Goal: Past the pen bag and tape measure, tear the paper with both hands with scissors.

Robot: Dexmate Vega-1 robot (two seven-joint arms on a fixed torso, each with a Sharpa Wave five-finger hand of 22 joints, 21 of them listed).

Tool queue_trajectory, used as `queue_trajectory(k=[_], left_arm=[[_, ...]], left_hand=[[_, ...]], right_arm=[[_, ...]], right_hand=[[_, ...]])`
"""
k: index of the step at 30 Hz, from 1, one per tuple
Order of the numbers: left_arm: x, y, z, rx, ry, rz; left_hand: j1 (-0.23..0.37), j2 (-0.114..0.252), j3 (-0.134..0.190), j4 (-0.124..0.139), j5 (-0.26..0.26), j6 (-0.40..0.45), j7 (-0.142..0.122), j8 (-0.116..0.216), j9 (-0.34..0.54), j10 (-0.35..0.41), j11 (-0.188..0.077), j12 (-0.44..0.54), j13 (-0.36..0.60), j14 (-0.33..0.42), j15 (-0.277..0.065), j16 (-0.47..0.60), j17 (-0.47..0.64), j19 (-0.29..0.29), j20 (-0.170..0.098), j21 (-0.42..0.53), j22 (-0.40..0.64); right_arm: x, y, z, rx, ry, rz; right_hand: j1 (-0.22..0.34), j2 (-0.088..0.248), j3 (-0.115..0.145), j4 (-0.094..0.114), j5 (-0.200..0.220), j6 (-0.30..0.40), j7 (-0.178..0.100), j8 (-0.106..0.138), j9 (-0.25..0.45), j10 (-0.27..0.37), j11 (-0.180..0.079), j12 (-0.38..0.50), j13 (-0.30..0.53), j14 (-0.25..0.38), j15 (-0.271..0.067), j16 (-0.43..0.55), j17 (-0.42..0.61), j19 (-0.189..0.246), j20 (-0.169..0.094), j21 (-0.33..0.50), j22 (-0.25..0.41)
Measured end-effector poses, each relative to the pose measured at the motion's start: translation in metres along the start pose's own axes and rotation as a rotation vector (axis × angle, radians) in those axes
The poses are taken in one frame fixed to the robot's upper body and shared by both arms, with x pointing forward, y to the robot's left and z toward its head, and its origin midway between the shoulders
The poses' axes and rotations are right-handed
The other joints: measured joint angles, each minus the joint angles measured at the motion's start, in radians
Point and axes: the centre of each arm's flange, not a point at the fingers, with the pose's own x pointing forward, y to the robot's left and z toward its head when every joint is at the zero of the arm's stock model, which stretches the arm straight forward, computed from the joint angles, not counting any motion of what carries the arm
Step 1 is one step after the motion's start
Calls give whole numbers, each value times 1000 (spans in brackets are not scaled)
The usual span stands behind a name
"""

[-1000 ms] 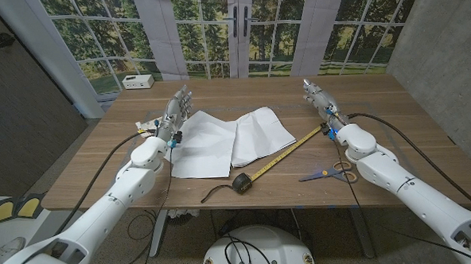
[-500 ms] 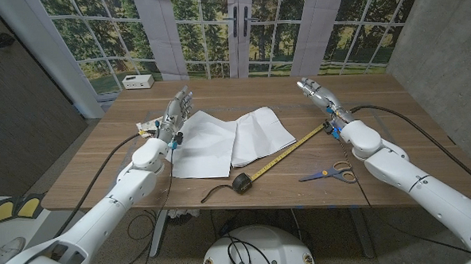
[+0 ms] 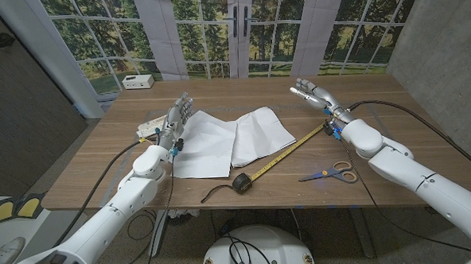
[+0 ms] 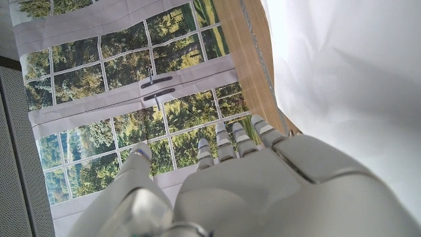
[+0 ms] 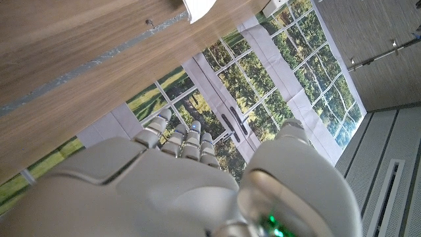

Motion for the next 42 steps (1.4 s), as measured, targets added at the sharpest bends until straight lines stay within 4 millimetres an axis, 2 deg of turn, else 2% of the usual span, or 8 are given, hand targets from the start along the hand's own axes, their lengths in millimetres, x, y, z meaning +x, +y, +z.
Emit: queue_trajectory(k=[3,9,23,35,38,42], left_arm=[[-3,-1,1,4,-9,22],[-8,-2,1,-1,-16,40],[-13,-8,0,-10,-21,41],[-13,-12,-1,3,-2,18],[-14,-13,-1,-3,0,7],[-14,-12,-3,-4,5,6]], left_hand=[[0,0,4,-4,0,9,1,0,0,7,-4,0,0,4,1,0,0,3,-3,0,0],[-4,-4,1,-1,0,9,1,0,0,13,1,0,0,4,2,0,2,9,2,0,0],[-42,-8,-13,13,0,18,0,0,3,13,1,0,0,4,2,0,5,8,2,0,0],[-52,-7,-20,20,0,19,2,0,3,13,1,0,0,4,2,0,5,12,-1,0,0],[-52,-7,-20,20,0,19,2,0,3,13,1,0,0,4,2,0,5,12,-1,0,0],[-54,-9,-22,22,0,19,2,0,3,18,2,0,0,14,0,0,5,12,-1,0,0]], right_arm=[[0,0,2,-20,-5,10],[-1,1,6,-78,-15,36],[-5,6,18,-203,-23,75],[-12,10,29,-277,-42,106],[-16,9,32,-295,-44,108],[-17,8,32,-312,-42,105]], right_hand=[[8,-2,0,-8,0,0,0,0,0,-5,-6,0,0,-4,-4,0,0,-1,1,0,0],[21,0,3,-19,-12,9,-9,0,0,47,-25,24,11,-5,-5,0,0,-1,1,0,0],[30,1,7,-23,-12,9,-9,4,0,52,-19,24,19,-5,-5,0,0,5,7,0,0],[34,5,3,-27,-19,13,-6,4,0,52,-19,24,23,-5,-5,0,0,5,7,0,0],[34,5,8,-31,-19,31,-8,8,0,67,-16,31,27,-2,-2,0,0,5,7,0,0],[50,14,13,-37,-19,75,-9,19,0,102,-19,36,28,13,-5,9,0,21,-10,5,0]])
